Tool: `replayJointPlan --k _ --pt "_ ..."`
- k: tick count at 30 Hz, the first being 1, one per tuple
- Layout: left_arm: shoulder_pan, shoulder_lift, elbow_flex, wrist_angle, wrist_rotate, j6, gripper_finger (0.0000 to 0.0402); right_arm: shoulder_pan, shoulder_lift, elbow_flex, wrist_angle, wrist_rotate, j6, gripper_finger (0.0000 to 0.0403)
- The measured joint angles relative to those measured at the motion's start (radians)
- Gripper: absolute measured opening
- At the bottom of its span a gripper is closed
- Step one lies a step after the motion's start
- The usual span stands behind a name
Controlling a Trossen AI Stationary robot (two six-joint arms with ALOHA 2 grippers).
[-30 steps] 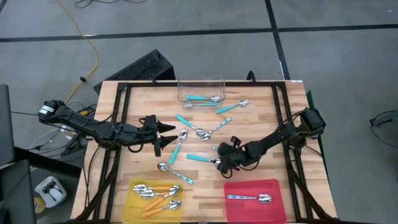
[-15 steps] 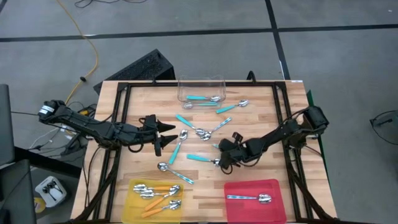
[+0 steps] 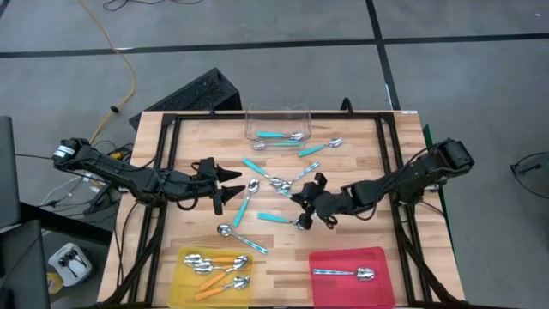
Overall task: Sort silverware by color (type)
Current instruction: Put the white and blue spoon into the red bin
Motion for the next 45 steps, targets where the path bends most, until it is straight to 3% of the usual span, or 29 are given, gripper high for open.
replayJointPlan --k 13,17,23,35,41,45 --pt "0.000 0.000 0.000 0.000 0.000 -0.005 0.0238 0.114 -0.002 0.000 0.375 -0.007 -0.231 0.0038" --pt "0.000 0.000 0.000 0.000 0.000 -0.005 0.0238 0.169 0.005 0.001 0.510 -0.059 -0.325 0.0038" --pt "0.000 0.000 0.000 0.007 0.001 -0.013 0.0238 0.288 0.003 0.002 0.558 -0.095 -0.377 0.0038" --pt "0.000 0.000 0.000 0.009 0.006 -0.015 0.0238 0.592 -0.083 0.002 0.329 0.094 -0.039 0.0041" --pt "0.000 0.000 0.000 0.008 0.006 -0.030 0.0238 0.696 -0.089 0.002 0.263 0.146 0.131 0.0042" --pt "0.000 0.000 0.000 0.008 0.005 -0.033 0.0238 0.751 -0.082 0.002 0.116 0.217 0.306 0.0043"
